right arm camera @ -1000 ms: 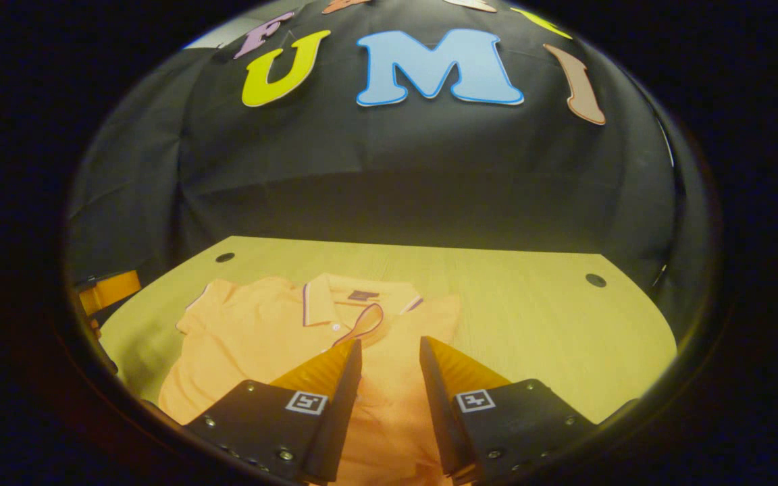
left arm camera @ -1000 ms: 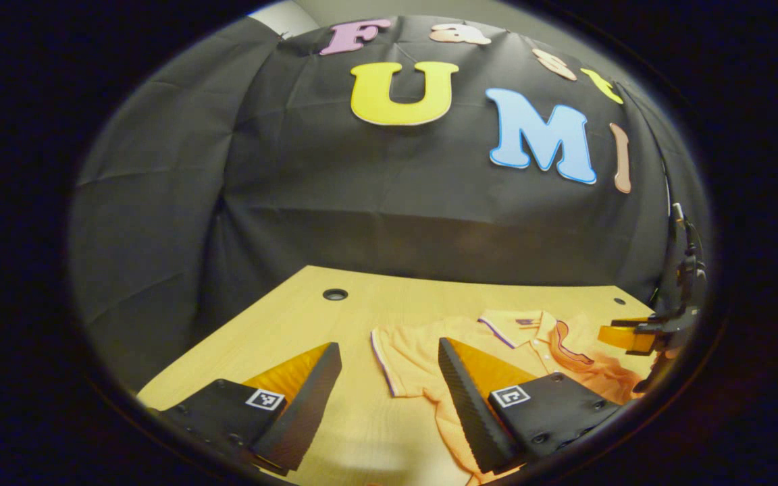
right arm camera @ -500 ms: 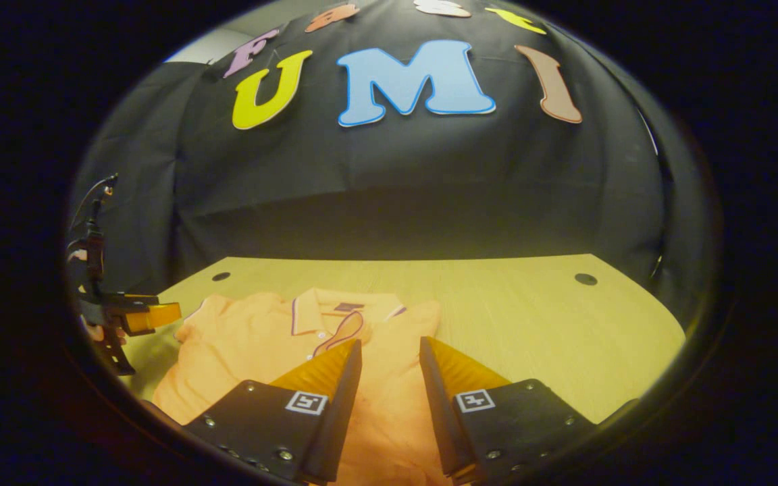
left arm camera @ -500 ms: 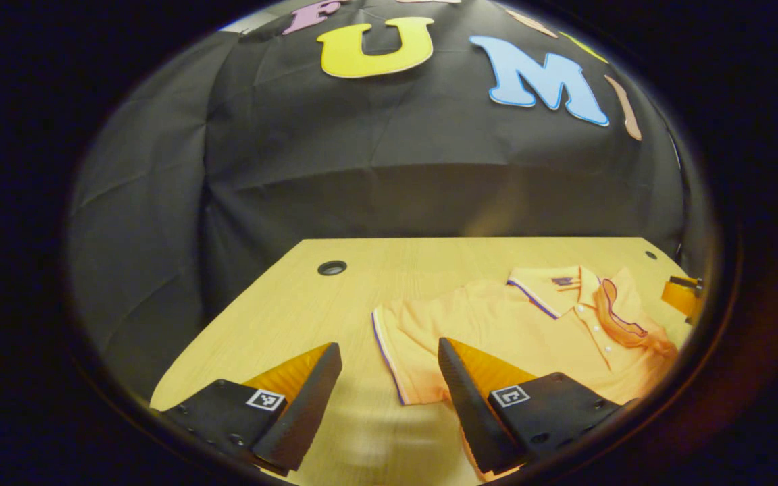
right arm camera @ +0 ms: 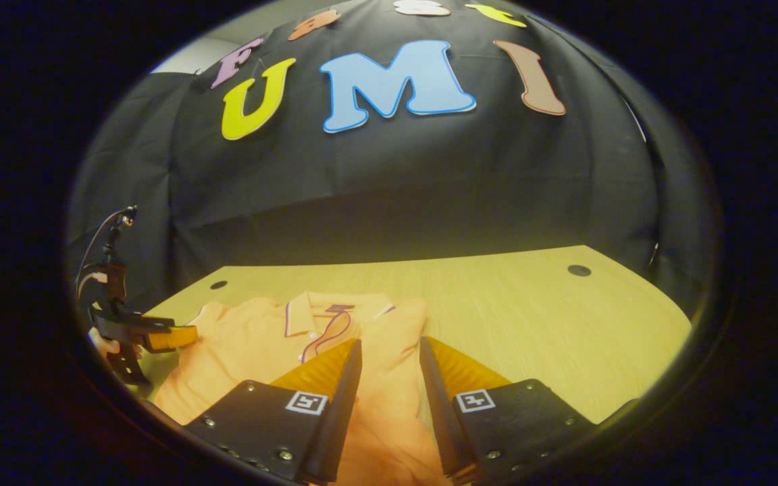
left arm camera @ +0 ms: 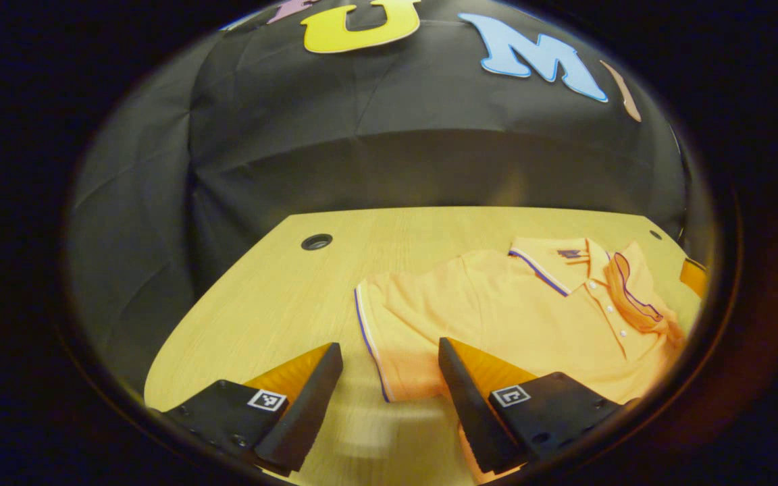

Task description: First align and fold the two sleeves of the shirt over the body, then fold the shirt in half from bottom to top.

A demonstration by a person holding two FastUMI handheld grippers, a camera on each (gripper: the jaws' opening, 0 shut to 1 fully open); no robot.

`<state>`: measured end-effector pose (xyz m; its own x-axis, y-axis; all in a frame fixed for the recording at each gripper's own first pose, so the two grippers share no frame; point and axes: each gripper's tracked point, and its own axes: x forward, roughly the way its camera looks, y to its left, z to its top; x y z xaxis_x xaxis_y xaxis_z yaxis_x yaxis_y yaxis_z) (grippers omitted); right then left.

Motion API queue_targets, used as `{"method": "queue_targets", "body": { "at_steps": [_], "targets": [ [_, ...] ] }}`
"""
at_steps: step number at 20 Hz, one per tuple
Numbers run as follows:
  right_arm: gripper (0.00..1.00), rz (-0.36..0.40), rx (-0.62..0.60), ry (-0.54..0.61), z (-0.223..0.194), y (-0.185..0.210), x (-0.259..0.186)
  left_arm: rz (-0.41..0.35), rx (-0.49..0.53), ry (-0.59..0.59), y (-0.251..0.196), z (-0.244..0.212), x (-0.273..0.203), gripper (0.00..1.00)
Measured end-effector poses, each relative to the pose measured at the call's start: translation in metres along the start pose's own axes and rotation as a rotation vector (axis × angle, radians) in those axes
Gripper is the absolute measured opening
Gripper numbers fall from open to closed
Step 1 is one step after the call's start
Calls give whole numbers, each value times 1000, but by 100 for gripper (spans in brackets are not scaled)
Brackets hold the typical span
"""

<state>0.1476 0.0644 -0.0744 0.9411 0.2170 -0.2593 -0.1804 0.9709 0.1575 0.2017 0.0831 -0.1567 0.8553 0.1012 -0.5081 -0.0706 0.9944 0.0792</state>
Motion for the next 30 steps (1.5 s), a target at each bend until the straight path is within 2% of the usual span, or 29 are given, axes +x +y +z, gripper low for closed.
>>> {"method": "queue_targets", "body": {
  "at_steps": [3, 4, 6, 8, 9, 12, 13, 14, 15, 18, 22, 24, 30],
  "targets": [
    [54, 1, 11, 12, -4, 0, 0, -1, 0, 13, -1, -3, 4, 99],
    [54, 3, 13, 15, -5, 0, 0, -3, 2, 17, -2, -5, 3, 92],
    [54, 2, 16, 16, -5, -1, -1, -41, -8, 26, -8, -5, 2, 98],
    [55, -1, 15, 8, -3, -2, -2, -53, -22, 30, -10, -5, 4, 78],
    [55, -1, 17, 6, -2, -2, -3, -52, -17, 30, -10, -5, 5, 72],
    [54, 0, 28, 5, -2, -4, -3, -50, -17, 28, -11, -5, 4, 36],
    [54, 0, 31, 5, -2, -5, -4, -50, -20, 30, -11, -5, 4, 19],
    [54, -1, 35, 4, -2, -5, -4, -53, -34, 22, -11, -4, 3, 19],
    [54, -1, 38, 1, 0, -6, -4, -58, -49, 20, -12, -2, 3, 7],
    [54, -6, 43, -2, -1, -9, -5, -83, -69, 15, -15, 0, 3, 6],
    [56, -9, 51, 14, -5, -10, -3, -99, 9, -27, -38, 22, -4, 7],
    [59, -15, 52, 18, -6, -12, -3, -143, 34, -54, -64, 41, -14, 6],
    [59, -34, 69, 17, -5, -22, -4, -306, 117, -112, -167, 72, -46, 7]
  ]
}}
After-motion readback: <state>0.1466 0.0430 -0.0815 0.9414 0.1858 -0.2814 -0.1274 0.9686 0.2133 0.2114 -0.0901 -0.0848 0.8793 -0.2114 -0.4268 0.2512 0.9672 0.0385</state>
